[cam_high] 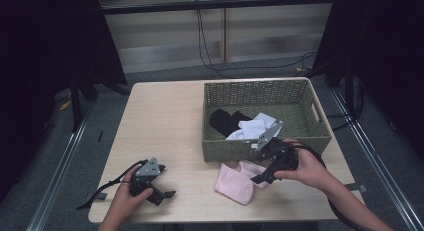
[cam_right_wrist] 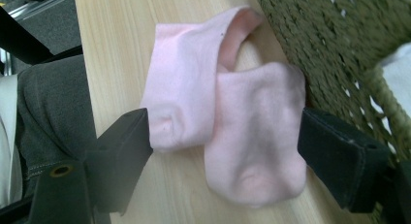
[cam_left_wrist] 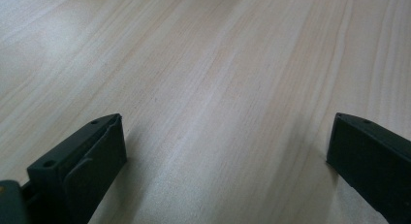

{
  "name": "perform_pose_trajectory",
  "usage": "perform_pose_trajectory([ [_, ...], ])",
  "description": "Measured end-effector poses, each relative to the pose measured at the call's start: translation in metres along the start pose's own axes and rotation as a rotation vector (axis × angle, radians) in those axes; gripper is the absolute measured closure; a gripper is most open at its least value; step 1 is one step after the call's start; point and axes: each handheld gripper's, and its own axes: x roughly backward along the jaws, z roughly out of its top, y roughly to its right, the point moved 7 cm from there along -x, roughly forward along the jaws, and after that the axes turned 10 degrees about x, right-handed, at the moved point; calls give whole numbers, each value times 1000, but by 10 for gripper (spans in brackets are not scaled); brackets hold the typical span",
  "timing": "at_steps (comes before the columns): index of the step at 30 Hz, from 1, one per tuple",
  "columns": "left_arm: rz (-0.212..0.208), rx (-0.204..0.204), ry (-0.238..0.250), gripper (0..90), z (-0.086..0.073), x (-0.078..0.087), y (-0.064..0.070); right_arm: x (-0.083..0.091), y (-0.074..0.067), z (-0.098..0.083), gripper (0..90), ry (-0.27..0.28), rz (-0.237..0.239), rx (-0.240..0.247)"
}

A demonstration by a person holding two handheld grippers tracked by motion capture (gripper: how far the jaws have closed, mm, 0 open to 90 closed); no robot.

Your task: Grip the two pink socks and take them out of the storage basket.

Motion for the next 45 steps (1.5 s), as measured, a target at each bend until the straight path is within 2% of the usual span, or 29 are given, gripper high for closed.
perform_pose_trajectory([
  [4, 0, 0, 0, 0, 0, 0, 0, 3, 2, -5, 190, 18, -8, -16],
  [7, 0, 0, 0, 0, 0, 0, 0, 5, 3, -10, 183, 13, -20, -20],
  [13, 0, 0, 0, 0, 0, 0, 0, 7, 6, -21, 174, 17, -28, -18],
  [21, 0, 0, 0, 0, 0, 0, 0, 11, 10, -33, 172, 51, -45, -10],
  [25, 1, 0, 0, 0, 0, 0, 0, 12, 11, -40, 171, 50, -52, -32],
  [31, 1, 1, 0, 0, 0, 0, 0, 13, 14, -52, 172, 59, -64, -35],
  [34, 1, 0, 0, 0, 0, 0, 0, 14, 14, -60, 172, 56, -66, -58],
  [40, -1, 1, 1, 0, 0, 0, 0, 12, 18, -72, 171, 57, -89, -48],
  [43, 1, 0, -1, 0, 0, 0, 0, 11, 18, -78, 173, 56, -96, -63],
  [44, -1, 0, 3, 0, 0, 0, 0, 10, 20, -81, 170, 60, -100, -54],
  [45, 0, 1, 1, 0, 0, 0, 0, 10, 19, -82, 171, 58, -98, -71],
])
